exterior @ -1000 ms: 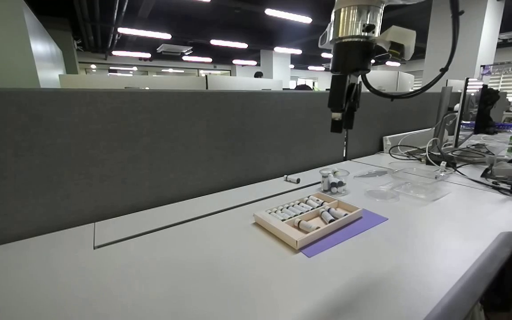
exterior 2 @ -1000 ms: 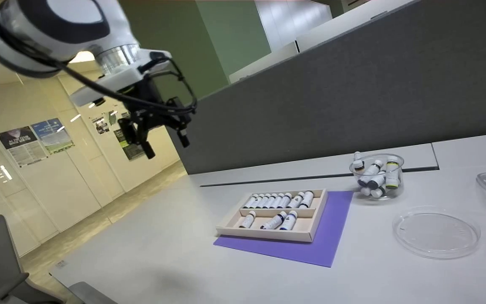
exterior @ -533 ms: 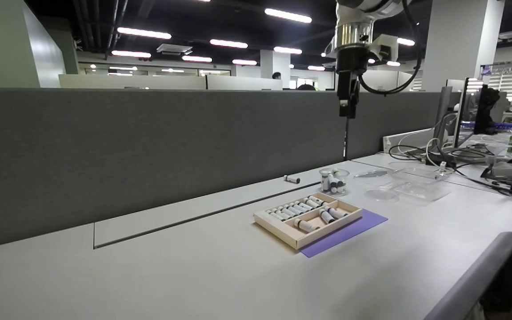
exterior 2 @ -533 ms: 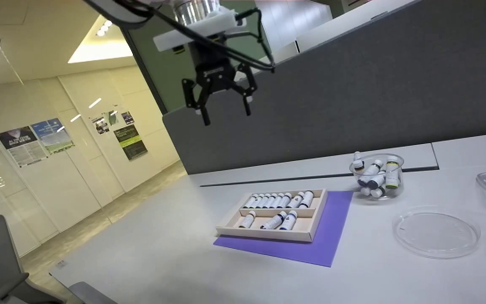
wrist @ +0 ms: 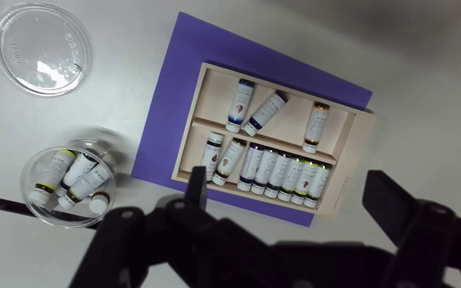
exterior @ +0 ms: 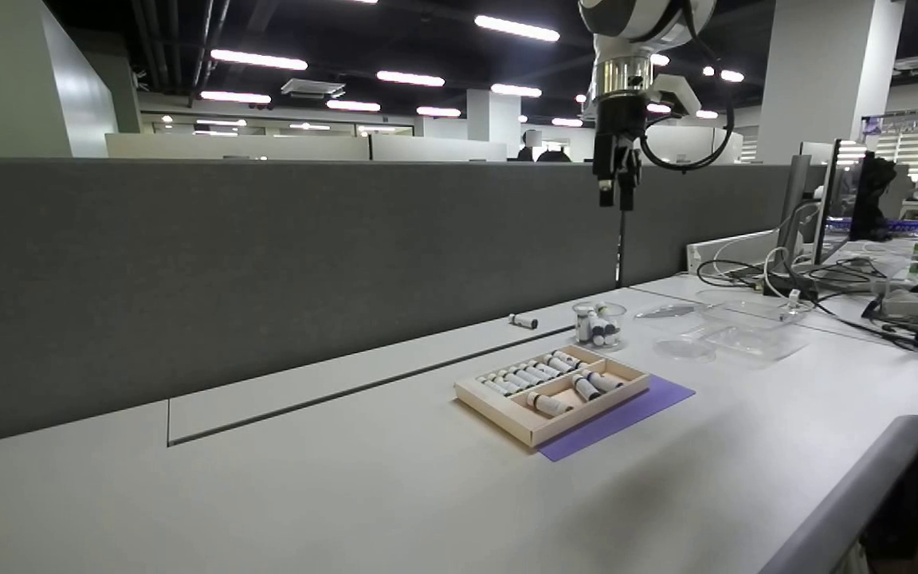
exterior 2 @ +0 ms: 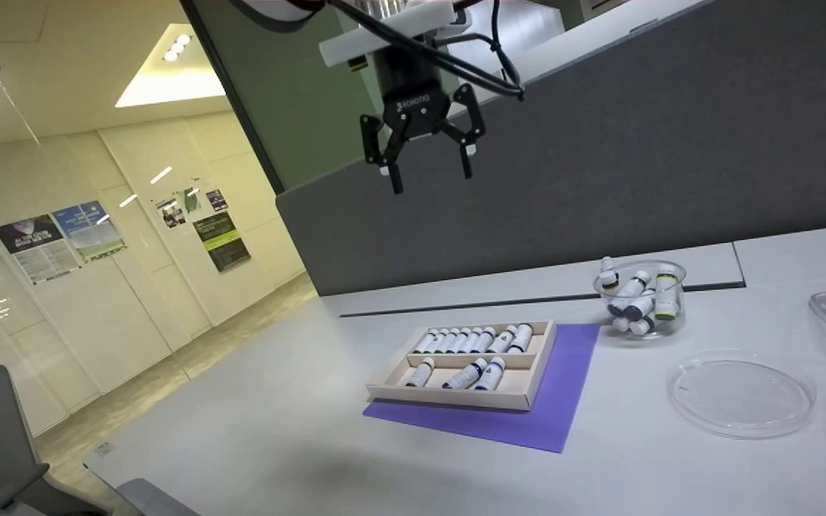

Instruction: Pick the bottle on the table and put it in the bowl

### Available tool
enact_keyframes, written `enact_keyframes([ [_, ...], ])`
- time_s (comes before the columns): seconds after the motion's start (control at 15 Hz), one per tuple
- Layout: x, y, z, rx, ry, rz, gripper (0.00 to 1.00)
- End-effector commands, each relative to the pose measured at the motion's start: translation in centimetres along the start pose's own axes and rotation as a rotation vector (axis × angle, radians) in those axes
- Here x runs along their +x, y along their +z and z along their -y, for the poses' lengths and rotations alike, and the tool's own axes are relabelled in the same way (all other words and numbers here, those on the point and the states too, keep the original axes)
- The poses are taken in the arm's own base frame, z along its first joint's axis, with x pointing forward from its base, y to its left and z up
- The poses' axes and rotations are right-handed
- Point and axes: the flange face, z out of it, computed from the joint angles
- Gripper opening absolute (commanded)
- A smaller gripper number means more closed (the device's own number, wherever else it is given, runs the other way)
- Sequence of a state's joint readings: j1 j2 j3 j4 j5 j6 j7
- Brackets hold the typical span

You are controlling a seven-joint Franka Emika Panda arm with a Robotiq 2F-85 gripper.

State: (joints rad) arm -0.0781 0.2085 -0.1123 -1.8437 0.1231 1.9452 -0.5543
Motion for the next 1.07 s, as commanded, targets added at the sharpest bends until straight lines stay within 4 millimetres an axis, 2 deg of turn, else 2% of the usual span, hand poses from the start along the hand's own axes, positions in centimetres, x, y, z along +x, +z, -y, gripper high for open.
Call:
enact_keyframes([
  [0.0, 0.0, -0.1, 0.0, 0.0, 0.001, 0.001, 1.0],
  [0.33, 0.0, -0.1, 0.0, 0.0, 0.002, 0.001, 1.0],
  [0.53, 1.5, -1.2, -2.8, -0.016, 0.009, -0.023, 1.0],
  [0.73, 3.3, -2.6, -6.7, -0.021, 0.004, -0.045, 1.0],
  [1.0, 5.7, -2.8, -11.3, -0.068, 0.003, -0.081, 1.0],
])
